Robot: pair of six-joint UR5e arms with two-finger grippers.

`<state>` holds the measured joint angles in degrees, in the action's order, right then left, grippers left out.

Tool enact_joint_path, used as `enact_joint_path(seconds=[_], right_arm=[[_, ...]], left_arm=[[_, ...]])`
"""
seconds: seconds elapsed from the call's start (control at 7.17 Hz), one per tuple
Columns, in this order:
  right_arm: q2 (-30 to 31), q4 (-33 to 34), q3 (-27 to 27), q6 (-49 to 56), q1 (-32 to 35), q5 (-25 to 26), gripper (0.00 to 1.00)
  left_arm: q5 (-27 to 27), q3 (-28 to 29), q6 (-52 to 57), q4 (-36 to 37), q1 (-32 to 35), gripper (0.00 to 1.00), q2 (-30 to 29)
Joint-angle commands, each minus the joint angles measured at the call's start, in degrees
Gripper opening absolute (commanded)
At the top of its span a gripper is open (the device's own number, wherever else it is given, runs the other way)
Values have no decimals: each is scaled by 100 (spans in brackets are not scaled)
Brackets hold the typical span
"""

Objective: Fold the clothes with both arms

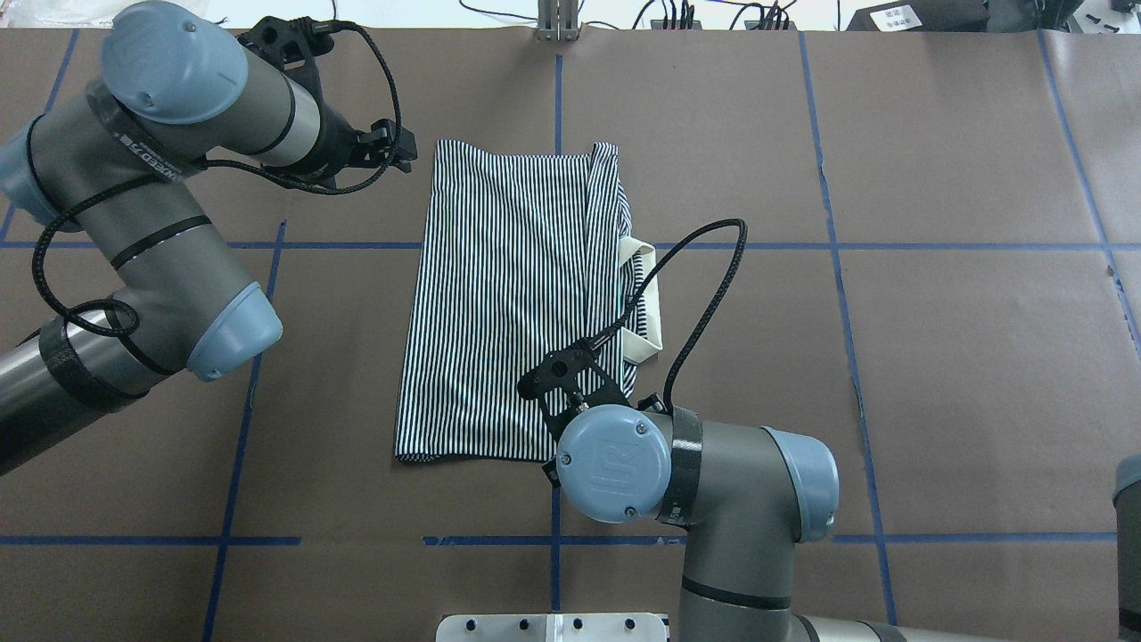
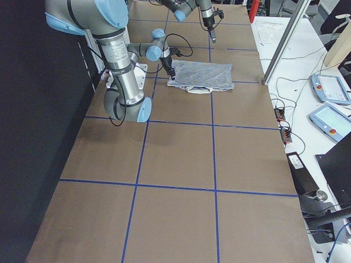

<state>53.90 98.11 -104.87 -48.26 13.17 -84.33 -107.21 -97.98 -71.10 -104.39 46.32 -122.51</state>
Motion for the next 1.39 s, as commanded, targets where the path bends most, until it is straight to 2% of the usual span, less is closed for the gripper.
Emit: enact_joint_path(seconds=[0.0, 0.28, 0.56, 0.7, 0.84, 0.98, 1.12, 1.25], right_arm=[[-212, -11, 361, 149, -60, 224, 59], [-222, -11, 379, 158, -60, 216, 41], [-222, -11, 371, 246, -60, 224, 13], [-178, -11, 379, 255, -60, 233, 11], [-169, -11, 371, 255, -69, 224, 13], [-195, -3, 379, 255, -86, 224, 24], [-213, -11, 388, 247, -95, 224, 55], [-222, -11, 388, 246, -86, 224, 67]], left_arm=[[-1, 7, 0, -115, -9, 100, 43], [-1, 7, -9, -178, -9, 100, 43], [-1, -54, 0, -160, -9, 100, 34], [-1, -46, 0, -178, -9, 100, 34], [-1, -54, 0, -178, -9, 100, 43], [-1, -54, 0, -178, -9, 100, 43], [-1, -54, 0, -187, -9, 100, 34], [-1, -54, 0, -187, -9, 100, 34]])
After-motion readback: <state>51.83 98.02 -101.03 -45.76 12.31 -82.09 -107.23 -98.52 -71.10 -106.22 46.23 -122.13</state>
